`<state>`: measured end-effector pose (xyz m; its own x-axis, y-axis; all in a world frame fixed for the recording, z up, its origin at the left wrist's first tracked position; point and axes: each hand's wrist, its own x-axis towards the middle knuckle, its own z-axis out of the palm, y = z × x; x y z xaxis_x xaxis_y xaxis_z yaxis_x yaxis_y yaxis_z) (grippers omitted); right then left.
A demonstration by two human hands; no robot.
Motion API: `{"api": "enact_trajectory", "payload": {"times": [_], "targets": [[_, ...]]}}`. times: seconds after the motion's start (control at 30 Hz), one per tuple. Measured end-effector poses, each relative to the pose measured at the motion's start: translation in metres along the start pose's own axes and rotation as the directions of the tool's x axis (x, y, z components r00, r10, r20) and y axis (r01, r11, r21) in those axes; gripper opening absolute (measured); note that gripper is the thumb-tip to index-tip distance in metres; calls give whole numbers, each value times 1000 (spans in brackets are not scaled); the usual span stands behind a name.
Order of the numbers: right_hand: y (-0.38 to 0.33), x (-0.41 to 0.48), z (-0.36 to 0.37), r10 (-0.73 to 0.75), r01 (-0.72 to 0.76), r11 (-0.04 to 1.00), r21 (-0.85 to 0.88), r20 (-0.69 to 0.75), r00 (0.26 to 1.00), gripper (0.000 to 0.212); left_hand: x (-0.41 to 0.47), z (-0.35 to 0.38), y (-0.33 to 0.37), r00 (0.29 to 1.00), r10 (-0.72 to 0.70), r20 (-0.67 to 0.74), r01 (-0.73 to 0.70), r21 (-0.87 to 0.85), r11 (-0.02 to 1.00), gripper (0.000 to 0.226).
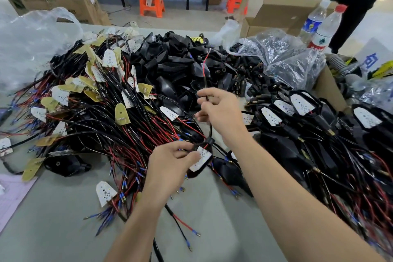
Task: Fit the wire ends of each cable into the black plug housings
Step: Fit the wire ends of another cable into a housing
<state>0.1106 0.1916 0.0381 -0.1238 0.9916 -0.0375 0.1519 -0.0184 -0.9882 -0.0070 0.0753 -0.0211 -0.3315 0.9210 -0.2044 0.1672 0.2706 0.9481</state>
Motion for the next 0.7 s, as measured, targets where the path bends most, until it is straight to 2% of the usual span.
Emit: {"api": "enact_trajectory", "payload": {"times": [0.1,0.17,0.2,0.27,0.3,0.37,0.43,0.5,0.57,0.63,0.7], "targets": [[15,-12,1,-15,16,1000,-26,27,1000,57,-1,8,-6,987,-55,-149,43,-86,995,14],[23,-18,0,-3,3,1000,9,5,1000,68,0,12,-7,976,-87,-199,62,-128,990,14],[26,-20,0,16,-15,999,36,-13,1000,63,0,14,-7,971,-98,-218,64,-157,986,14],[29,-24,1,49,-47,997,64,-25,999,26,-1,18,-7,961,-101,-258,47,-206,977,15],[30,-27,2,63,-62,996,67,-19,998,18,-2,21,-6,956,-91,-278,33,-207,978,17],[35,-30,5,91,-91,992,83,1,996,22,-4,26,-8,953,-66,-296,16,-170,985,24],[38,-31,5,127,-130,984,122,35,991,22,-4,30,-12,970,-49,-238,16,-137,990,19],[40,-32,1,163,-172,968,185,63,985,20,-2,28,-11,995,-18,-93,7,-112,994,6],[44,-32,-2,174,-185,961,204,71,982,21,2,19,-5,1000,13,11,-12,-73,997,20],[49,-34,-5,182,-197,955,222,86,980,21,10,9,6,999,51,-4,-51,-71,996,27],[54,-38,-4,191,-218,944,248,129,973,21,25,4,20,995,92,-46,-95,-62,994,19]]}}
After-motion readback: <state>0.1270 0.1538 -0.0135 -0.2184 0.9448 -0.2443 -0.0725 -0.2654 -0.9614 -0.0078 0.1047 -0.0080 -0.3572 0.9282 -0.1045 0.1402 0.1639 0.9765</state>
